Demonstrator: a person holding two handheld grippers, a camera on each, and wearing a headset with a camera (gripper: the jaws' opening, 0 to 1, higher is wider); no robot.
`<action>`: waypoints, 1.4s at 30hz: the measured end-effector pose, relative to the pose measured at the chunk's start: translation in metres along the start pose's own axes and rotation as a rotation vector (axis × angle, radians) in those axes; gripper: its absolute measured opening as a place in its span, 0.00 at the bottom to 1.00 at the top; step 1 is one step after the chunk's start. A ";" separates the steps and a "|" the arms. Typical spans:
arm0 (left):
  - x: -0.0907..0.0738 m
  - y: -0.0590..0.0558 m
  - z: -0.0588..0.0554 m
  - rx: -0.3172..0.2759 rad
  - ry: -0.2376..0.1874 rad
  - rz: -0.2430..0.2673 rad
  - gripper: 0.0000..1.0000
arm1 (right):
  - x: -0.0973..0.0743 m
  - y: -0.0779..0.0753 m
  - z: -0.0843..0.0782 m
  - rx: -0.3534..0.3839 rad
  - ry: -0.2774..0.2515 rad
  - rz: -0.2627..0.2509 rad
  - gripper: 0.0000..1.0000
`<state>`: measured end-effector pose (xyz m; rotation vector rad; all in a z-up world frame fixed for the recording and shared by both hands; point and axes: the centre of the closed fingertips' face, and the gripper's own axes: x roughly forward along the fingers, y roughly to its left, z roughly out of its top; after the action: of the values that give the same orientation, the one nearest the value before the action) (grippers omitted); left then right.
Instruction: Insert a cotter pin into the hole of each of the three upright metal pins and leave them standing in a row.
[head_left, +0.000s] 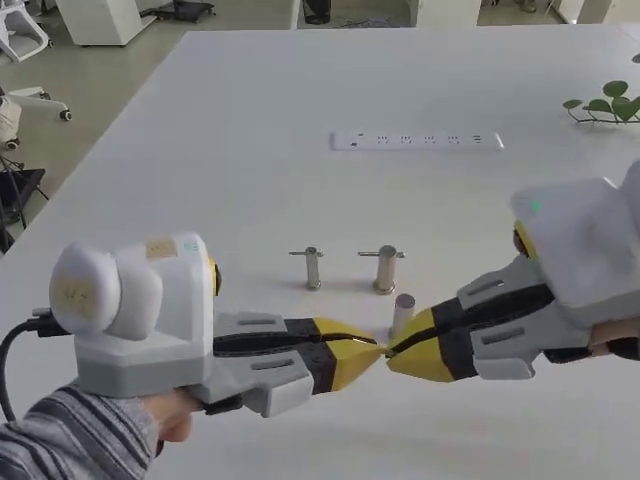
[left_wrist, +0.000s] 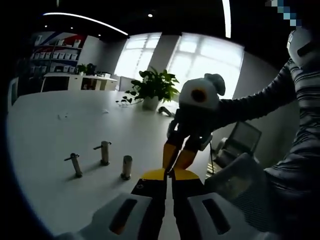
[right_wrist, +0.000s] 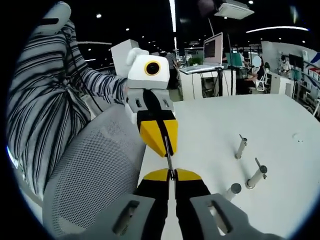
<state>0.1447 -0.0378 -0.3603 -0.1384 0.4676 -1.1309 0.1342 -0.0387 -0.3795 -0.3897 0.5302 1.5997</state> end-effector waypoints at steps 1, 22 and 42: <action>0.000 0.000 0.000 0.002 0.002 0.002 0.00 | 0.000 0.001 -0.001 -0.030 0.015 0.003 0.00; 0.015 0.021 -0.011 0.083 0.006 0.173 0.28 | -0.028 -0.043 -0.036 -0.134 0.198 -0.152 0.00; 0.035 0.053 -0.018 0.108 0.005 0.321 0.39 | -0.046 -0.087 -0.071 -0.221 0.350 -0.163 0.00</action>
<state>0.1939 -0.0441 -0.4048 0.0341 0.4147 -0.8386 0.2212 -0.1118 -0.4227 -0.8689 0.5703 1.4421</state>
